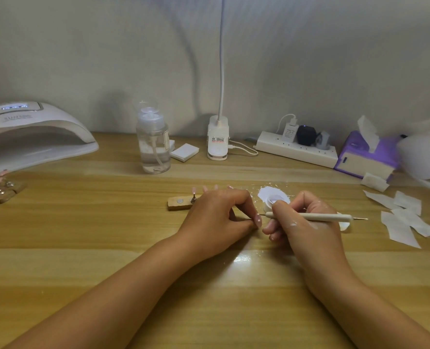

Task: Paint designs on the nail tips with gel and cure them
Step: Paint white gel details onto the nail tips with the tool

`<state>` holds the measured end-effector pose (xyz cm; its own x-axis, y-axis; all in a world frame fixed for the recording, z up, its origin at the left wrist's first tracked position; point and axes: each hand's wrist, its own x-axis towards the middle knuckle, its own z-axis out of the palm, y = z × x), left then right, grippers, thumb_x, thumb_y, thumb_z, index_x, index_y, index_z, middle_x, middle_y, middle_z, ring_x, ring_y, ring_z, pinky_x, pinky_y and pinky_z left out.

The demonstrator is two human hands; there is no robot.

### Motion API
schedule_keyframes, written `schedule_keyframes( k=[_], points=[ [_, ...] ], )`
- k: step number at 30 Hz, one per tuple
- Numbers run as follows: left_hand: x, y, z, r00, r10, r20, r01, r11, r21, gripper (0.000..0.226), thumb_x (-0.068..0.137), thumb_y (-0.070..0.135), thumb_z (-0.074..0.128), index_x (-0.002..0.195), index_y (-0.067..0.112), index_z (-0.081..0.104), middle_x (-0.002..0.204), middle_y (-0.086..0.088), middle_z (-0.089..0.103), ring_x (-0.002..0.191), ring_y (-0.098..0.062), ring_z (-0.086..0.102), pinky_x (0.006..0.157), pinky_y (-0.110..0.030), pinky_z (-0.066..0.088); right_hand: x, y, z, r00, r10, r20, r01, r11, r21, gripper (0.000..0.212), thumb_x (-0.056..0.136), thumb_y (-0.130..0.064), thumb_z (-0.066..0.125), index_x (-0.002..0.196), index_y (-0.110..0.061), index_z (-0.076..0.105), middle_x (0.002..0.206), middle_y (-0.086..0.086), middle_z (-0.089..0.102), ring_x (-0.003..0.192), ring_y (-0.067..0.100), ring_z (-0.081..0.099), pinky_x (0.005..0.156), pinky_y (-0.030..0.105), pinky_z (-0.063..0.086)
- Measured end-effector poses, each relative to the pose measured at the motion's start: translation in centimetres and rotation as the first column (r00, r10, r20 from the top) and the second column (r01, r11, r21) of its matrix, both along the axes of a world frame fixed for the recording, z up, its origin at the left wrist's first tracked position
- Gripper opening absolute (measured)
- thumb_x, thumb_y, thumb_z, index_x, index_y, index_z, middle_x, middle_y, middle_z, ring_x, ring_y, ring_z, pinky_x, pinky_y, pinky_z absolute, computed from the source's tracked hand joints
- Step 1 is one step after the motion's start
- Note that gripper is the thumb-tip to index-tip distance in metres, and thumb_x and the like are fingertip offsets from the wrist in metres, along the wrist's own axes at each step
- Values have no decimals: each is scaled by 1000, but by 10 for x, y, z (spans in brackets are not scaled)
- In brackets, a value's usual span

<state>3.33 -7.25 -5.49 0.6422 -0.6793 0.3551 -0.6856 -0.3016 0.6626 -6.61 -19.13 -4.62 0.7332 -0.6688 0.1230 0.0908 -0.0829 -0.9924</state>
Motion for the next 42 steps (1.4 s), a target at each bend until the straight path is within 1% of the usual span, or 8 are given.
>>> schedule_keyframes(
  k=[4, 11, 14, 20, 25, 29, 38, 42],
  points=[
    [1, 0, 0, 999, -27, -25, 27, 1000, -16, 31, 77, 19, 75, 66, 42, 58, 78, 27, 62, 61, -4, 56, 80, -30, 32, -1, 0, 0, 1000, -2, 12, 2, 1000, 8, 23, 84, -4, 64, 67, -8, 49, 54, 12, 67, 41, 10, 56, 43, 17, 45],
    [1, 0, 0, 1000, -2, 6, 2, 1000, 3, 34, 78, 20, 75, 64, 44, 56, 76, 31, 61, 66, -7, 58, 92, -27, 31, -1, 0, 1, 999, -12, 41, 10, 999, 45, 24, 86, -3, 63, 68, -9, 49, 52, 12, 66, 40, 9, 54, 42, 17, 44],
    [1, 0, 0, 1000, -13, -5, 13, 1000, -4, 31, 78, 20, 75, 65, 43, 57, 78, 32, 61, 65, -6, 58, 98, -33, 32, -1, 1, 3, 999, -14, 45, 11, 998, 60, 26, 86, -2, 62, 67, -10, 47, 52, 11, 65, 40, 9, 54, 41, 17, 44],
    [2, 1, 0, 999, -38, -23, 37, 999, -32, 24, 77, 22, 77, 69, 39, 64, 79, 27, 64, 61, -2, 55, 81, -33, 35, -3, -1, 4, 996, -44, 71, 37, 995, 94, 29, 85, -2, 59, 64, -14, 42, 49, 10, 63, 38, 9, 50, 40, 17, 43],
    [-1, 0, 3, 999, -24, -29, 23, 1000, -18, 33, 78, 20, 76, 65, 44, 57, 79, 35, 61, 61, -1, 56, 102, -55, 36, -2, 1, 3, 999, -5, 39, 4, 999, 46, 26, 86, -3, 64, 67, -9, 47, 52, 13, 66, 40, 11, 54, 42, 17, 46],
    [-1, 0, 3, 1000, -4, -1, 4, 1000, -1, 34, 78, 21, 76, 63, 44, 55, 78, 38, 60, 65, -3, 58, 110, -46, 29, -2, 1, 2, 1000, 0, 20, -1, 1000, 14, 24, 85, -5, 65, 68, -9, 49, 55, 13, 67, 43, 11, 56, 45, 18, 47],
    [-1, 0, 2, 1000, 3, 14, -3, 1000, 7, 34, 78, 21, 76, 63, 43, 55, 76, 40, 58, 68, -5, 58, 108, -33, 24, -1, 0, 0, 1000, 5, 15, -5, 1000, -1, 23, 85, -5, 64, 68, -7, 49, 55, 12, 67, 43, 10, 57, 44, 18, 47],
    [-1, 0, 2, 1000, -5, -2, 5, 1000, 1, 32, 78, 22, 76, 64, 42, 56, 75, 38, 58, 64, -4, 56, 109, -39, 27, -1, 0, 0, 1000, 6, 17, -6, 1000, -1, 22, 85, -5, 64, 68, -7, 50, 55, 12, 67, 43, 9, 57, 44, 17, 47]
  ],
)
